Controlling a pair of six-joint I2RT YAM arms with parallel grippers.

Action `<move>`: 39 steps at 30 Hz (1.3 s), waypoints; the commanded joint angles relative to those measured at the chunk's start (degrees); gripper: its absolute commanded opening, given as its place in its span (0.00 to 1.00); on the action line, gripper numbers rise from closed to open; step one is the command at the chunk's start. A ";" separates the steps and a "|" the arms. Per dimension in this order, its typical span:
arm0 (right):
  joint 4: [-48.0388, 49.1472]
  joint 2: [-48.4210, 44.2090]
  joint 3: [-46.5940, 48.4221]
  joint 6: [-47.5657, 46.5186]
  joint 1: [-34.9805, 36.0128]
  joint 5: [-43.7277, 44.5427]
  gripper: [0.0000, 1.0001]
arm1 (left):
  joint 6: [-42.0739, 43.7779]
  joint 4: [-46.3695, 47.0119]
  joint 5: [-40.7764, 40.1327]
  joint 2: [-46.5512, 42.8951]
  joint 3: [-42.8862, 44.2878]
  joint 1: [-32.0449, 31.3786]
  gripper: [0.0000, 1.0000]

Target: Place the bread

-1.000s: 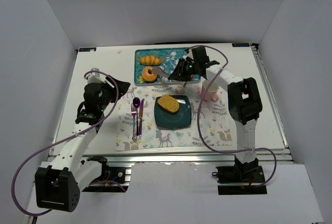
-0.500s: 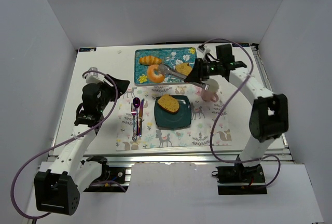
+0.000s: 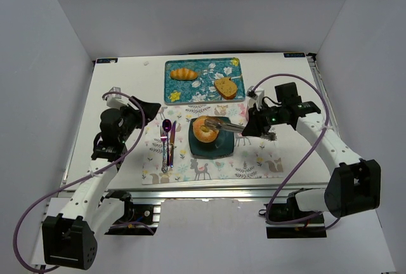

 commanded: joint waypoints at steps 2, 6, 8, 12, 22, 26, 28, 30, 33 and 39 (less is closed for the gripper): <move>4.21 1.57 1.40 -0.48 -0.19 1.54 0.00 | 0.98 1.37 2.43 -0.16 0.68 -0.03 0.69; 7.11 5.61 2.80 2.96 -0.19 1.98 0.04 | 0.98 0.32 2.87 -0.95 0.77 -0.12 0.69; 8.33 6.84 3.51 3.75 -0.19 3.12 0.09 | 0.98 -0.30 2.60 -2.00 0.77 -0.03 0.69; 8.17 7.99 4.65 4.02 -0.19 4.36 0.24 | 0.98 -1.97 1.72 -4.11 0.25 -0.03 0.69; 7.02 6.32 6.23 4.54 -1.60 2.86 0.52 | -2.01 0.84 -0.12 -5.70 -1.87 -0.03 0.69; 7.38 6.58 6.76 5.24 -1.86 2.34 0.53 | -1.22 -0.30 0.14 -5.08 -0.81 -0.12 0.69; 7.55 6.32 7.29 5.42 -1.95 1.90 0.52 | -0.87 -0.57 0.32 -4.64 -0.11 -0.03 0.69; 7.64 5.36 7.90 4.72 -2.13 0.85 0.48 | -0.96 -0.22 0.49 -4.03 0.07 -0.12 0.69; 7.90 2.99 10.01 2.97 -2.21 0.75 0.32 | -1.22 0.83 0.84 -3.50 0.07 -0.12 0.66; 19.99 -4.57 8.97 5.68 -8.18 15.48 0.00 | -2.19 4.61 3.83 -1.74 -0.55 -0.12 0.13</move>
